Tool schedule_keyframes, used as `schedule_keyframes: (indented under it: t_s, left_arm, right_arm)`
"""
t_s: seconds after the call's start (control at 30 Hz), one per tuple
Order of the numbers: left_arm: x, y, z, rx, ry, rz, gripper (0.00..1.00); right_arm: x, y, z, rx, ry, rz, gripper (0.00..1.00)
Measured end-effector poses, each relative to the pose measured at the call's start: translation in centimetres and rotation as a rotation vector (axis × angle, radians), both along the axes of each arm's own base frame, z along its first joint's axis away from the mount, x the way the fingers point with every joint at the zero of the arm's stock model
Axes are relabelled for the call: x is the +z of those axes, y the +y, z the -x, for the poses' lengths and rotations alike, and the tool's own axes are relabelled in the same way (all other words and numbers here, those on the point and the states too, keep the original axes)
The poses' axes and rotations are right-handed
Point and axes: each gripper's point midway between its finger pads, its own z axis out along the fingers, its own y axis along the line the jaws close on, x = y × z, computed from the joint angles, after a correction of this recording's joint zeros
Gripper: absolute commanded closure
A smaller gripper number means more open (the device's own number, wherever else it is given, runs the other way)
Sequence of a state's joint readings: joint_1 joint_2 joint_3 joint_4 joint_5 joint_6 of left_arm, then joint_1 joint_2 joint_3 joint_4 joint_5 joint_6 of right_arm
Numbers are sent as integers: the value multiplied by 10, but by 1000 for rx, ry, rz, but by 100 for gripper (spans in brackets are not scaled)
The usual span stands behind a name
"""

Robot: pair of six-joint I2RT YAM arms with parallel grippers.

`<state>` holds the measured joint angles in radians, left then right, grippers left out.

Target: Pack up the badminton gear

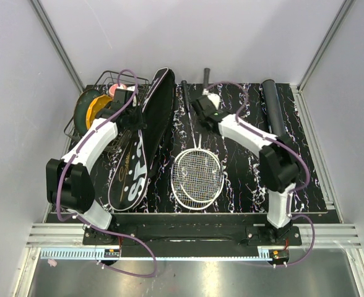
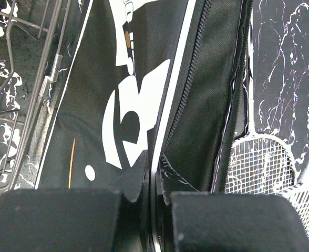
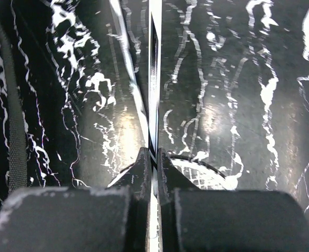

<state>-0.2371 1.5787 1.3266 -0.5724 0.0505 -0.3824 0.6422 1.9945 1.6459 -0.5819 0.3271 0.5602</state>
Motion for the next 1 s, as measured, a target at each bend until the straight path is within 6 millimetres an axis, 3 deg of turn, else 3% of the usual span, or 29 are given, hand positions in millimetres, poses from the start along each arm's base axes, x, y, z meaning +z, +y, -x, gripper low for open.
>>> schedule_keyframes:
  t_s: [0.07, 0.2, 0.3, 0.4, 0.53, 0.67, 0.8, 0.93, 1.0]
  left_arm:
    - [-1, 0, 0, -1, 1, 0, 100]
    - [-2, -1, 0, -3, 1, 3, 100]
    - [-3, -5, 1, -12, -3, -1, 100]
    - [-6, -16, 2, -28, -19, -13, 100]
    - [-22, -38, 12, -61, -31, -46, 100]
    - [-33, -55, 28, -88, -55, -91, 100]
    - [-29, -59, 35, -81, -107, -106, 100]
    - [-14, -56, 29, -47, -173, -97, 100]
    - [-6, -55, 25, -34, -206, -92, 100]
  right_arm:
    - [3, -19, 1, -61, -15, -61, 100]
    - [-8, -69, 17, -206, -4, -125, 100]
    - [-4, -89, 19, -290, 12, -128, 100]
    - [19, -87, 14, -325, 7, -141, 100]
    - [75, -77, -7, -395, -58, -223, 100]
    - [96, -79, -19, -503, -71, -244, 100]
    - [78, -86, -26, -580, -20, -170, 100]
    - [45, -100, -16, -639, 57, -68, 100]
    - [37, -107, -13, -665, 67, -30, 100]
